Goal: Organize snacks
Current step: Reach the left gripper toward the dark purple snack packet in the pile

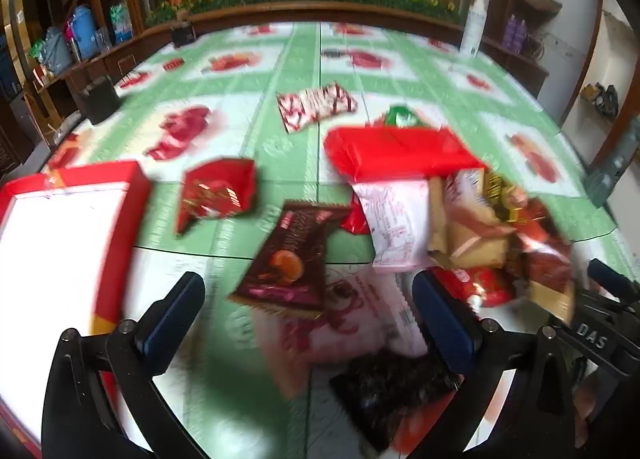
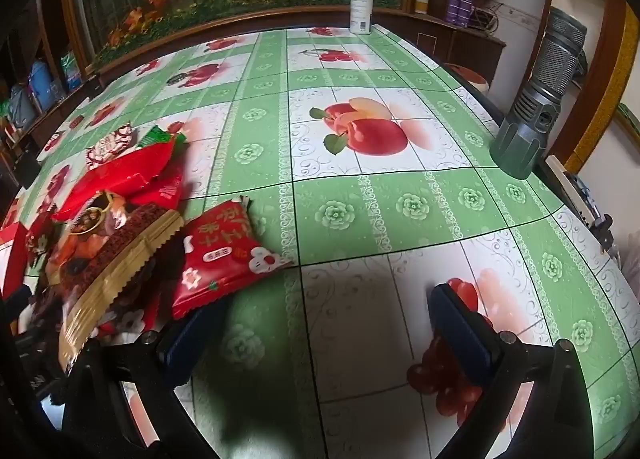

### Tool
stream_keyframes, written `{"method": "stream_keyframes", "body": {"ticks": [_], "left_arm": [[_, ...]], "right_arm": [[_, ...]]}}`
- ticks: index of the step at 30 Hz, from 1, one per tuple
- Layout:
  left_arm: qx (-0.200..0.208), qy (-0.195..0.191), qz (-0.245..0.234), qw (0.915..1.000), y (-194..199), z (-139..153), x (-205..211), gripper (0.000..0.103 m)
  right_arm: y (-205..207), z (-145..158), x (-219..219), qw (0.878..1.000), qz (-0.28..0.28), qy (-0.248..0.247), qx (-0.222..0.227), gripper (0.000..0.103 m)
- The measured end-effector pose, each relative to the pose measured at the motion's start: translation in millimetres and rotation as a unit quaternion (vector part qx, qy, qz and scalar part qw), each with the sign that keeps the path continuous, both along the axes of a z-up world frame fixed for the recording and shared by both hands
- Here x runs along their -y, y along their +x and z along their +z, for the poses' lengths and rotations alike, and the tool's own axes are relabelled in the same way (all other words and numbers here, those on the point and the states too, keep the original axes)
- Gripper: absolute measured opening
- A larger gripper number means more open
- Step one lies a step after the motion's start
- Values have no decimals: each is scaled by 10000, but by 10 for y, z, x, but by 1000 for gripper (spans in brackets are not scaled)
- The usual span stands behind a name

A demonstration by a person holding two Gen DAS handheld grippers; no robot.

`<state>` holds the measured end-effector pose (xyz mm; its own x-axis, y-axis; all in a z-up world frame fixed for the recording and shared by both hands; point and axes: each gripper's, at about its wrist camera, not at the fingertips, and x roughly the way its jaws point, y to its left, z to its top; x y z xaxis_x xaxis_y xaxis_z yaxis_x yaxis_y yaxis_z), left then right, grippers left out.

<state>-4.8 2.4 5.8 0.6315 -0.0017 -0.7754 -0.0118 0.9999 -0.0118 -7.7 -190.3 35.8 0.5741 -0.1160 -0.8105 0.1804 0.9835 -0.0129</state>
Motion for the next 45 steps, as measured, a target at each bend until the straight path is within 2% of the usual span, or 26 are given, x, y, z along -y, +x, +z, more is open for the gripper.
{"method": "stream_keyframes", "body": {"ticks": [4,6,8,12,18,22,25,28,32,33,35,36,38,40,42,44,45], "left_arm": [[397,49,-105,9991,-285,290,-155,103],[610,342,-152,9974,-448,382,-227,103],[721,633,-223,9951,-595,404,-288,103],[733,896,-522,9919,-778,288,-383,103],[600,936,-849,9902,-908,235,-318,103],[419,615,-1224,9897,-879,141,-198,103],[210,604,-1451,9874,-812,83,-71,103],[19,441,-1493,9878,-773,32,-68,103],[6,382,-1434,9889,-757,-1,-119,103],[14,367,-1454,9887,-752,-2,-131,103],[33,348,-1502,9880,-756,-6,-128,103],[43,367,-1551,9872,-750,-11,-114,102],[44,374,-1676,9851,-740,-21,-66,94],[57,419,-1784,9831,-721,-21,-8,91],[63,420,-1917,9805,-698,-28,48,84],[-13,344,-2087,9774,-668,-38,107,68],[-48,305,-2148,9762,-646,-38,121,66]], "right_arm": [[-216,178,-22,9987,239,65,456,102],[-379,290,-11,9955,484,153,798,102],[-489,368,-10,9920,711,226,1015,102],[-702,435,-27,9832,1216,460,1281,102],[-712,431,-169,9762,1599,965,1098,98],[-675,417,-319,9718,1796,1123,1033,97],[-625,407,-345,9682,1851,1331,1034,94],[-473,394,-372,9676,1846,1460,915,91],[-255,354,-438,9645,1885,1692,740,86],[-193,334,-464,9648,1860,1730,677,85],[-88,292,-504,9654,1812,1788,558,71],[-34,269,-506,9636,1804,1920,464,68],[28,229,-509,9614,1762,2084,346,57],[63,189,-475,9572,1738,2299,277,52],[64,172,-435,9542,1700,2441,320,50],[68,162,-429,9540,1715,2440,310,47],[71,157,-432,9537,1723,2445,319,46]]}}
